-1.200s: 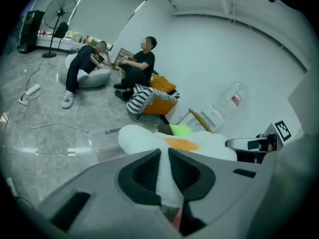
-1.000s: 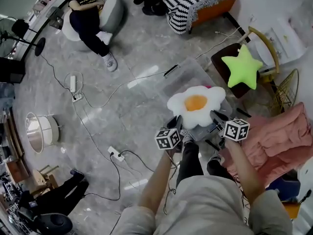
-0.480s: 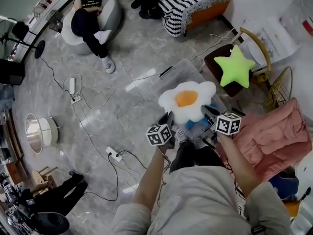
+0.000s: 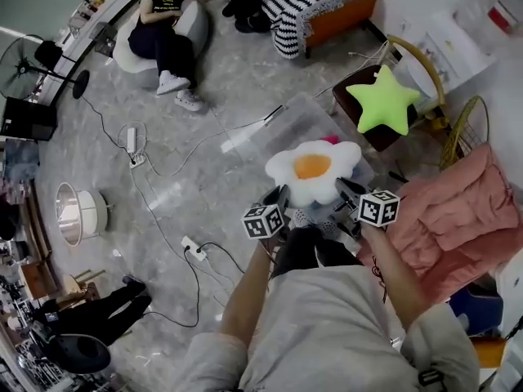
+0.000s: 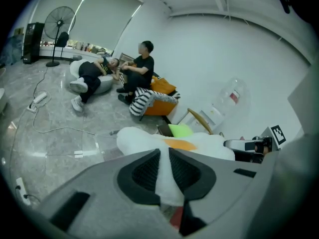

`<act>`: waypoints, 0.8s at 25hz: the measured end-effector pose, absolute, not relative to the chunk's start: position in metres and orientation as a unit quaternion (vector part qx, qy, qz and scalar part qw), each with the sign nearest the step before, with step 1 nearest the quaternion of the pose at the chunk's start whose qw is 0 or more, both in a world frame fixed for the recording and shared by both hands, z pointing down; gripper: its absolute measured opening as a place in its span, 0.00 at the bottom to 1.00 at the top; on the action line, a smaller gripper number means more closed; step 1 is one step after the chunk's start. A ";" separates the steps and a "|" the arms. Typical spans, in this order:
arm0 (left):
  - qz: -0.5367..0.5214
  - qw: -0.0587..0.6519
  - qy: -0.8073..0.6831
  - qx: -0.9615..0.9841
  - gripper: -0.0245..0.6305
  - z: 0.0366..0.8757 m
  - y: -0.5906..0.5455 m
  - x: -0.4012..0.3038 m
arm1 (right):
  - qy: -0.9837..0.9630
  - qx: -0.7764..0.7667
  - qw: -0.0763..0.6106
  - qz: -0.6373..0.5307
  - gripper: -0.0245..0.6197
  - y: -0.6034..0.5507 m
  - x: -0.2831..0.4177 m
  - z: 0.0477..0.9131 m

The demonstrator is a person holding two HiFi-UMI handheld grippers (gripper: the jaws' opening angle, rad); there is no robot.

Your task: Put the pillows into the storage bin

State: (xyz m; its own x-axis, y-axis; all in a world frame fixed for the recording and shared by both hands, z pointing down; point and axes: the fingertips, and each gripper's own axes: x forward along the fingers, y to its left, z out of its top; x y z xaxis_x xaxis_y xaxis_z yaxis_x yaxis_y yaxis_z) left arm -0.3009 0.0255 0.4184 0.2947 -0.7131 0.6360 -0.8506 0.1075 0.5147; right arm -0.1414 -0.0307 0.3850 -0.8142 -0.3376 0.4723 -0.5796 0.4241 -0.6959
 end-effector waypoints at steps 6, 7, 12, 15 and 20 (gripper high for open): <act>0.080 0.449 -0.576 0.678 0.10 0.409 0.038 -0.273 | -0.835 0.285 0.112 0.457 0.05 -0.016 -0.112 0.375; 0.081 0.449 -0.573 0.681 0.10 0.408 0.037 -0.272 | -0.834 0.289 0.111 0.456 0.05 -0.015 -0.110 0.373; 0.087 0.450 -0.555 0.694 0.12 0.414 0.023 -0.285 | -0.830 0.305 0.112 0.453 0.05 -0.025 -0.122 0.371; 0.087 0.461 -0.534 0.704 0.12 0.429 0.004 -0.299 | -0.826 0.316 0.123 0.451 0.05 -0.042 -0.136 0.379; 0.099 0.490 -0.506 0.703 0.12 0.454 -0.026 -0.340 | -0.806 0.337 0.146 0.465 0.05 -0.067 -0.178 0.401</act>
